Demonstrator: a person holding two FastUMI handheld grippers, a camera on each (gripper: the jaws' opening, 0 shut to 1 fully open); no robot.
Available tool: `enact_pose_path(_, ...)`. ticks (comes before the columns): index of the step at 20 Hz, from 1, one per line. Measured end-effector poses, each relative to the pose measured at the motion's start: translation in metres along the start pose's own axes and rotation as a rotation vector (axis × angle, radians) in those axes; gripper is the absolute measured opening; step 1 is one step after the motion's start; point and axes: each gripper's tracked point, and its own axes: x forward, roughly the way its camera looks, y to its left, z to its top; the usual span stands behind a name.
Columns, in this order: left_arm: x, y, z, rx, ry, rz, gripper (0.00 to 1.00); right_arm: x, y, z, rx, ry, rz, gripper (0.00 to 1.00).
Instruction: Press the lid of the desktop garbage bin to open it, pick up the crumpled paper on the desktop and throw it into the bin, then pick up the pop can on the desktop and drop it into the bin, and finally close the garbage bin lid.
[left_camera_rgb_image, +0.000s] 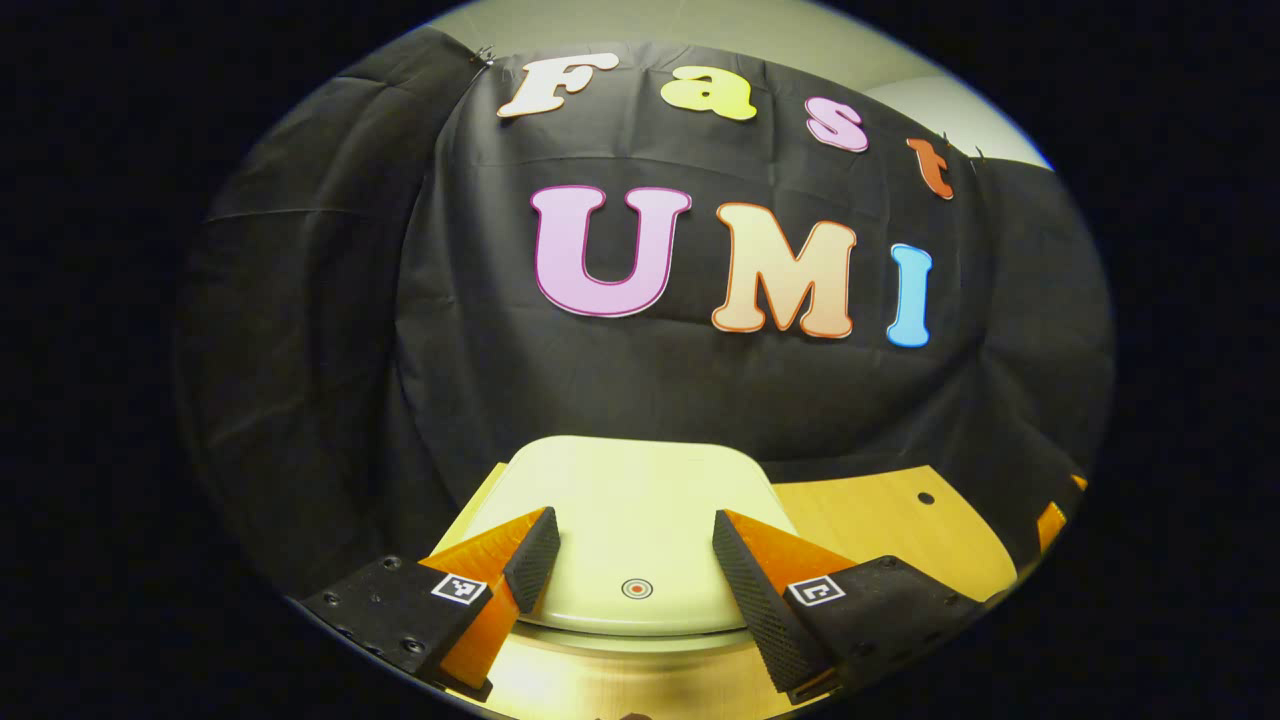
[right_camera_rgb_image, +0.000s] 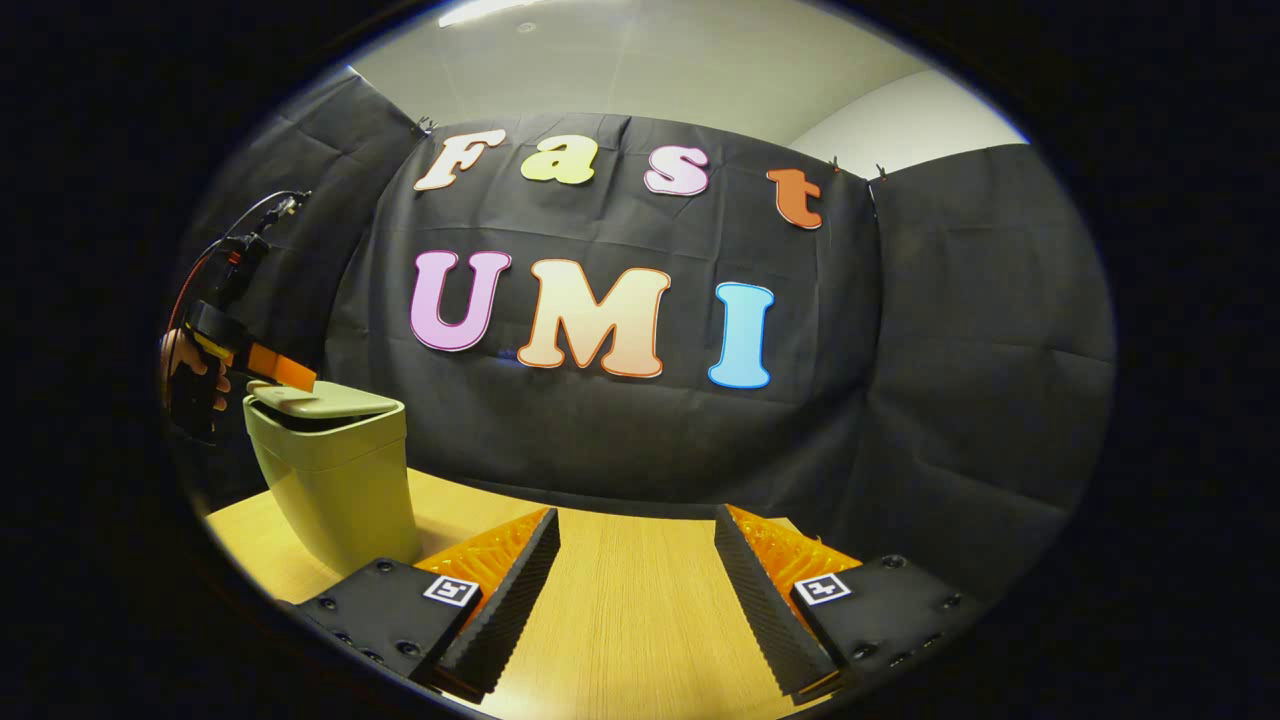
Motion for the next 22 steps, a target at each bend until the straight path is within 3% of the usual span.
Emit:
enact_pose_path(3,-0.001,0.001,-0.004,0.091,-0.018,0.017,0.92,-0.001,-0.001,-0.01,0.001,0.024,0.011,0.98)
enact_pose_path(13,0.0,0.001,-0.007,0.053,-0.101,-0.015,0.94,0.006,0.004,-0.022,0.005,0.047,0.041,0.98)
enact_pose_path(16,-0.002,0.001,-0.004,0.071,-0.184,-0.021,0.93,0.01,0.008,-0.021,0.001,0.041,0.053,0.98)
enact_pose_path(21,-0.005,0.005,0.005,0.104,-0.212,0.04,0.93,0.017,0.007,-0.013,0.007,0.033,0.058,0.98)
enact_pose_path(22,-0.009,0.005,0.01,0.113,-0.231,0.056,0.99,0.018,0.004,-0.01,0.005,0.026,0.052,0.98)
